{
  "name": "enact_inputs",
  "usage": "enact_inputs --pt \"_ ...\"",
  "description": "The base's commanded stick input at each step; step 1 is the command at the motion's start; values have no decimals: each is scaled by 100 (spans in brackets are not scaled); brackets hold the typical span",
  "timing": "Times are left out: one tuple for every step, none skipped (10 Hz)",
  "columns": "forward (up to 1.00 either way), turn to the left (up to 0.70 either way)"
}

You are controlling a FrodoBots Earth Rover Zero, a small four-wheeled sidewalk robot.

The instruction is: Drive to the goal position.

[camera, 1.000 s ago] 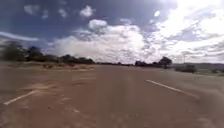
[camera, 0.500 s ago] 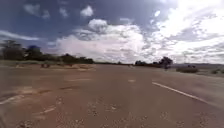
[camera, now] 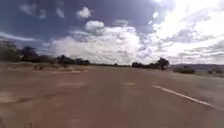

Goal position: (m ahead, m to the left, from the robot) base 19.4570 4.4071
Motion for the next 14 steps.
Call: enact_inputs --pt "100 -38" --pt "100 -35" --pt "100 -33" --pt "100 0" --pt "100 0" --pt "100 0" --pt "100 0" --pt "100 0" --pt "100 0" --pt "100 0" --pt "100 0" --pt "100 0" --pt "100 0" --pt "100 0"
